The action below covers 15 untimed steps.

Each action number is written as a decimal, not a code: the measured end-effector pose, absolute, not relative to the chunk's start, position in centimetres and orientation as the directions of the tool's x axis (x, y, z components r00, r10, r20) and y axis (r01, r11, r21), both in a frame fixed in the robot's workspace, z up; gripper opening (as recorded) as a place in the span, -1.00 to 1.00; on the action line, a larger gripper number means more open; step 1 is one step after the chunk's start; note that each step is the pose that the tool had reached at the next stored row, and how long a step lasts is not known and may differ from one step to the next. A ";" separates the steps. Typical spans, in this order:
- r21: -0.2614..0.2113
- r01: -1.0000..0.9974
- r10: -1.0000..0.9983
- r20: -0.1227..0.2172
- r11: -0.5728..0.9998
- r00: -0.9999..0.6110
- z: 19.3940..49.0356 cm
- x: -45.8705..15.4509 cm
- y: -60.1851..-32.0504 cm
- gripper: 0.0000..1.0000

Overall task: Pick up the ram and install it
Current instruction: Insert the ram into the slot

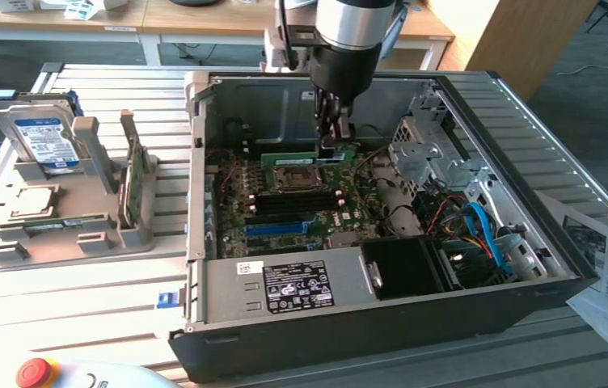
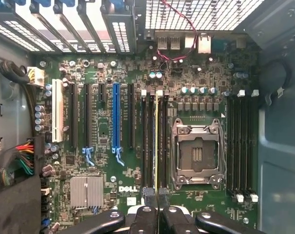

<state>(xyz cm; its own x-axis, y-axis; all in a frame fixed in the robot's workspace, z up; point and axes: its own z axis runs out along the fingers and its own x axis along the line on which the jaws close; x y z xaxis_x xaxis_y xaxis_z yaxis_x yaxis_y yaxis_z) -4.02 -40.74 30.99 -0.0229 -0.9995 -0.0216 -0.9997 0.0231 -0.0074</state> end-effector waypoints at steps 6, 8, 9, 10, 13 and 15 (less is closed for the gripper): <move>-0.007 -1.000 -1.000 -0.022 0.023 -0.023 30.5 -4.0 -40.7 -0.76; -0.007 -1.000 -1.000 -0.022 0.023 -0.023 30.3 -4.0 -40.7 -0.76; -0.007 -1.000 -1.000 -0.022 0.023 -0.023 30.2 -4.0 -40.7 -0.76; -0.007 -1.000 -1.000 -0.022 0.023 -0.023 30.1 -4.0 -40.7 -0.76; -0.007 -1.000 -0.999 -0.022 0.023 -0.023 29.7 -4.0 -40.7 -0.76; -0.007 -1.000 -0.999 -0.022 0.023 -0.023 29.5 -4.0 -40.7 -0.76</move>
